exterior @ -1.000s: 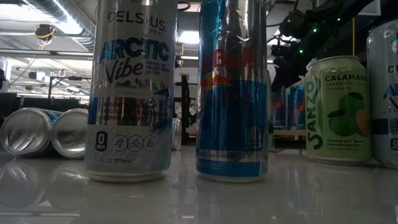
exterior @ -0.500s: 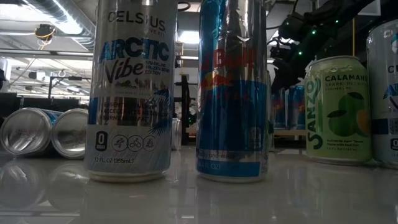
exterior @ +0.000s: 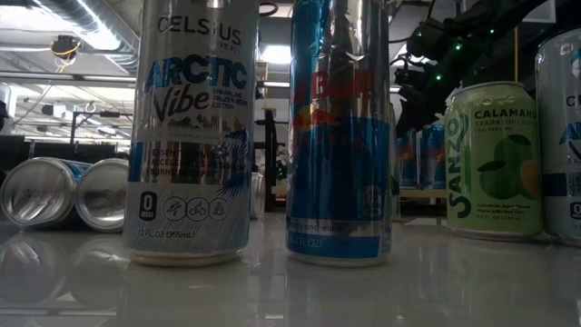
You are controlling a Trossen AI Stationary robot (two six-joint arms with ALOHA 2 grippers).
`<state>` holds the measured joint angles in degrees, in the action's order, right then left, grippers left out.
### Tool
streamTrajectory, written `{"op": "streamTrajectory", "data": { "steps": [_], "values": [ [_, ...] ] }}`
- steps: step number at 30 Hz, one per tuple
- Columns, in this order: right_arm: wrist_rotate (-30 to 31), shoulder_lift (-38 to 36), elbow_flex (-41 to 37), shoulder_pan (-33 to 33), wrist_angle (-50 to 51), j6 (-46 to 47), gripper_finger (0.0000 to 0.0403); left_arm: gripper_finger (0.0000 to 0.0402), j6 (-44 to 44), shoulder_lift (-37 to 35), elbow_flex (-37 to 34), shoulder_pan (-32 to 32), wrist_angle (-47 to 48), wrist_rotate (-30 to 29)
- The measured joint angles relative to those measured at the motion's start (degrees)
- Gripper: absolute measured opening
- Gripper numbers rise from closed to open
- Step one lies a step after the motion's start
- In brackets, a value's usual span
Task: Place canned beverage on shelf
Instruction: Put the blue soda can on the shelf aligned with the other blue soda cans
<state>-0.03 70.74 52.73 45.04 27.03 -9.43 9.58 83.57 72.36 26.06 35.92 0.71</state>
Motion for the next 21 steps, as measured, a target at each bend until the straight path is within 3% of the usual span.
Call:
{"op": "streamTrajectory", "data": {
  "steps": [11, 21],
  "values": [
    [0.00, 0.00, 0.00, 0.00, 0.04, 0.00, 0.0235, 0.0325, -0.02, 0.00, 0.00, -0.02, 0.00, 0.00],
    [-0.04, 0.02, 0.00, -0.02, 0.20, 0.17, 0.0299, 0.0325, 0.00, 0.00, 0.00, -0.02, 0.00, 0.00]
  ]
}}
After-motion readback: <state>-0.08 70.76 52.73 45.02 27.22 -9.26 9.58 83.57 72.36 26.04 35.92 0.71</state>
